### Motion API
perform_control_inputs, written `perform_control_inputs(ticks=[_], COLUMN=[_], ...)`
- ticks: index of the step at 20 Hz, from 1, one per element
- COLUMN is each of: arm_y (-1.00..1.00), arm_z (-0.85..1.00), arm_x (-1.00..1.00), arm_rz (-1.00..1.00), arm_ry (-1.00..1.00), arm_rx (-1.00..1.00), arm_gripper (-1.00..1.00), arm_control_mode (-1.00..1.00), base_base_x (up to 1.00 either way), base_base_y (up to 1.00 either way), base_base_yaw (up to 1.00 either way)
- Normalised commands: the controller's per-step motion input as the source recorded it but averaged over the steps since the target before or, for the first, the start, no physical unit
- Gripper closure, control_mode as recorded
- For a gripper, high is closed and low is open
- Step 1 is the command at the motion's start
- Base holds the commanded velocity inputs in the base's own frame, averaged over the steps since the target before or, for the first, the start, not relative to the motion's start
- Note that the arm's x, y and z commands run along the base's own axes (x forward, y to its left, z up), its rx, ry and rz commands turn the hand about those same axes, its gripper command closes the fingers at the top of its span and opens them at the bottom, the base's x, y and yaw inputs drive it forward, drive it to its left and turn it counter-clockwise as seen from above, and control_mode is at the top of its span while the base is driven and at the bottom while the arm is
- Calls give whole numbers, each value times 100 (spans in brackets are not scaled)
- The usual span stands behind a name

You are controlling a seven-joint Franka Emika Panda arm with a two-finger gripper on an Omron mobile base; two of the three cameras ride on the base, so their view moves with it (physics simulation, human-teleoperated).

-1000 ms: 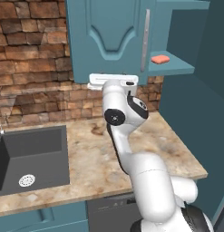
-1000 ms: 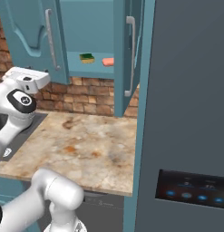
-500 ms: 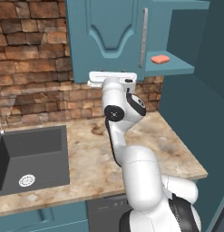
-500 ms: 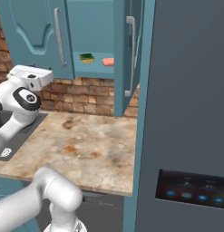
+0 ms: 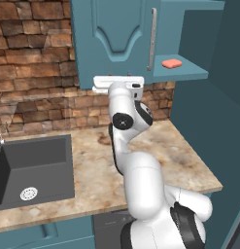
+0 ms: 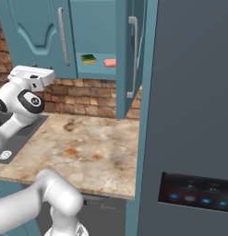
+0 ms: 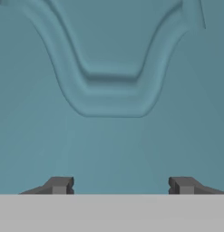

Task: Pick up the sponge and bar soap from the sink, and place them back in the cabinet, and close the cabinet doors.

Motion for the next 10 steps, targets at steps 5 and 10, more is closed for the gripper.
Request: perform_control_inputs(ticks=[5, 10], arm_y=[0, -1], arm_z=[0, 2], arm_x=[-4, -55], arm_rz=[1, 0], arm_ry=[0, 0], arm_rx=[0, 0], arm_gripper=[-100, -100], arm_control_mode=[-100, -100], base_base_x=[0, 0], base_base_y=[0, 0], base_base_yaw=[0, 0])
